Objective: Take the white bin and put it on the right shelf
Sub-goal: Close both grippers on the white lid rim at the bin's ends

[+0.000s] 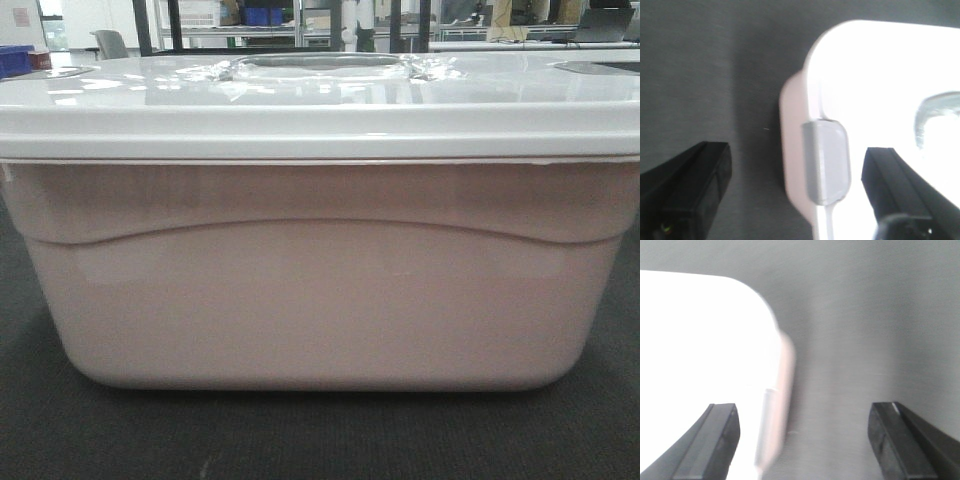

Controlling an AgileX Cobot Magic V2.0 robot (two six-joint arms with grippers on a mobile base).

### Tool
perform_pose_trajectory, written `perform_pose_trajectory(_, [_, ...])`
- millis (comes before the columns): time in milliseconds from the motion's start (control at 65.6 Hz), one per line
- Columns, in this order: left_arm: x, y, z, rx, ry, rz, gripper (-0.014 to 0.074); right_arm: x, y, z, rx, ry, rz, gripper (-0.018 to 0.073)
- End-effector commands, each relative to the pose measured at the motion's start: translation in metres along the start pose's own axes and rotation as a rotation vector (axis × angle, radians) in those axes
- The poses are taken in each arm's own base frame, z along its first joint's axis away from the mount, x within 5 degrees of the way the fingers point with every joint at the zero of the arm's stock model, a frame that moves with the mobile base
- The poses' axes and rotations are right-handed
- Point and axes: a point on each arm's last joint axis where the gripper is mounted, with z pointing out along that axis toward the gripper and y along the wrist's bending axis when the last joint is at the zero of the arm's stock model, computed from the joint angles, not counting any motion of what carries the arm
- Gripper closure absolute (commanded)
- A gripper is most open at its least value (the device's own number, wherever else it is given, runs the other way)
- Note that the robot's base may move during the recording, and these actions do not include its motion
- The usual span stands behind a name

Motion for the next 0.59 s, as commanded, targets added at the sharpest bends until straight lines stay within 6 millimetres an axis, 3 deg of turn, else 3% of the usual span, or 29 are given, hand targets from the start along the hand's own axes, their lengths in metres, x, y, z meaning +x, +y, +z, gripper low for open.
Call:
perform_pose_trajectory(0, [-0.007, -0.008, -0.011, 0.124, -0.082, 0.01, 0.0184, 0.0, 0.01, -0.002, -0.113, 0.039, -0.032, -0.0064])
perform_pose_trajectory(152, [-0.002, 0.014, -0.002, 0.231, -0.079, -0.038, 0.0197, -0.004, 0.0, 0.011, -0.196, 0.063, 0.016, -0.0064])
perform_pose_trajectory(305, [0.016, 0.036, 0.012, 0.35, -0.073, -0.088, 0.0197, 0.005, -0.023, 0.018, -0.268, 0.06, 0.107, -0.0064])
perform_pose_trajectory(579, [0.03, 0.041, 0.027, 0.436, -0.061, -0.088, 0.0197, 0.034, -0.026, 0.043, -0.423, 0.104, 0.134, -0.0064])
